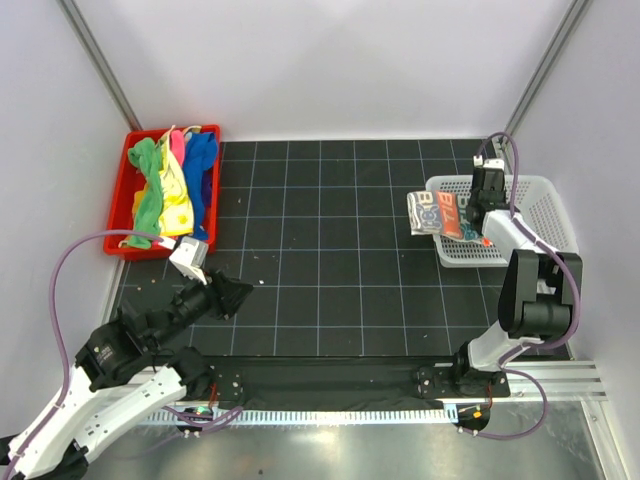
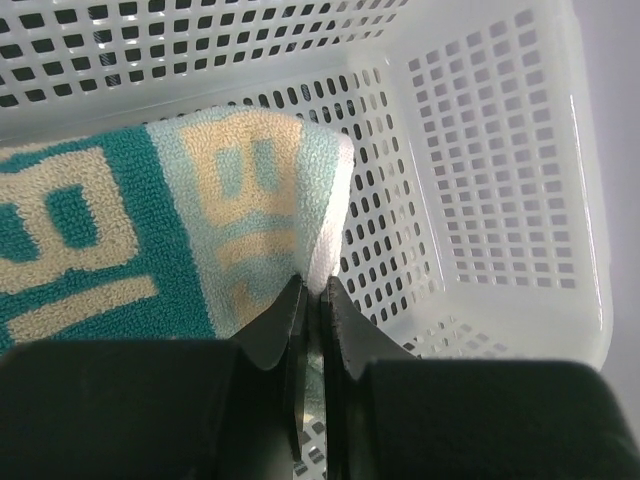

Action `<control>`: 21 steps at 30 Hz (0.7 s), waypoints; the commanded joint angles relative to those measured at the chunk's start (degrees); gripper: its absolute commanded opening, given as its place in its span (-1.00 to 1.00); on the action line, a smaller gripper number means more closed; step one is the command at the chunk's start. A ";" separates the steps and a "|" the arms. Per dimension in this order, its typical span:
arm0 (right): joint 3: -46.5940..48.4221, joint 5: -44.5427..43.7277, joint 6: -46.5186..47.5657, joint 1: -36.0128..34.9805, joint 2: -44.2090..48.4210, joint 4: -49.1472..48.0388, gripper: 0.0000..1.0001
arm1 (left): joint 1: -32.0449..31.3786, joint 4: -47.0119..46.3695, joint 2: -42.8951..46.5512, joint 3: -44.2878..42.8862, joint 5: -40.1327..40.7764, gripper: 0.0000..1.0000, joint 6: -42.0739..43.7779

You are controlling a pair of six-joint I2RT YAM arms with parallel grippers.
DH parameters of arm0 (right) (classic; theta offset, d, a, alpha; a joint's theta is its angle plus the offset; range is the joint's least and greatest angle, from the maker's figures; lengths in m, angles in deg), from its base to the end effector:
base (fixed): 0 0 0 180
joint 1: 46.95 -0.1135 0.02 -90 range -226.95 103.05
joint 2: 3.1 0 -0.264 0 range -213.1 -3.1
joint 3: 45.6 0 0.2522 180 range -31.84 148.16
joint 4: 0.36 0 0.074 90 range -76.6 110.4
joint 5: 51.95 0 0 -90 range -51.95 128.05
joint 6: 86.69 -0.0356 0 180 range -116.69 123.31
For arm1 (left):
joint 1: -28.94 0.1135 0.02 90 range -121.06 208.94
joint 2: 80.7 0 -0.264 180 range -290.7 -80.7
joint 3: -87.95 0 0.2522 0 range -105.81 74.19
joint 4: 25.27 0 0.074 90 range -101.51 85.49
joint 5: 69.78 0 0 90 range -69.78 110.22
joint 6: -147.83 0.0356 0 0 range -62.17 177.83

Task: Fold and stack the towels
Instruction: Neatly place the folded towel into the bin

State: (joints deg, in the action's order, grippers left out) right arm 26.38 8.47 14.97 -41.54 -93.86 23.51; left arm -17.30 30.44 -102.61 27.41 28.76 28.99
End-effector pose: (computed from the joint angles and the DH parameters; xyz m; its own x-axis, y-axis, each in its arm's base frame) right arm 0.3363 -0.0495 0.2252 -0.7502 -0.1055 -0.6527 0.2980 0.8273 -0.4762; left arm 0.0567 -0.0516 0.3374 -0.4751 -0.1936 -0.8584 0.4417 0.7913 -0.4229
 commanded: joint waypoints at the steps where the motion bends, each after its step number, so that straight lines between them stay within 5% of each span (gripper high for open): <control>1: 1.46 0.67 1.96 0.65 -1.86 -4.48 -0.98 | -0.52 -0.12 0.56 0.03 0.52 -0.16 1.07; 21: 10.34 -3.72 6.18 7.07 -13.21 -3.60 -0.98 | -1.22 0.15 0.38 0.03 1.83 -0.15 0.89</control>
State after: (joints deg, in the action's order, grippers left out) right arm 34.51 7.38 19.60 -35.12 -106.67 21.76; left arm -18.30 30.58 -102.54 27.41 29.69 28.99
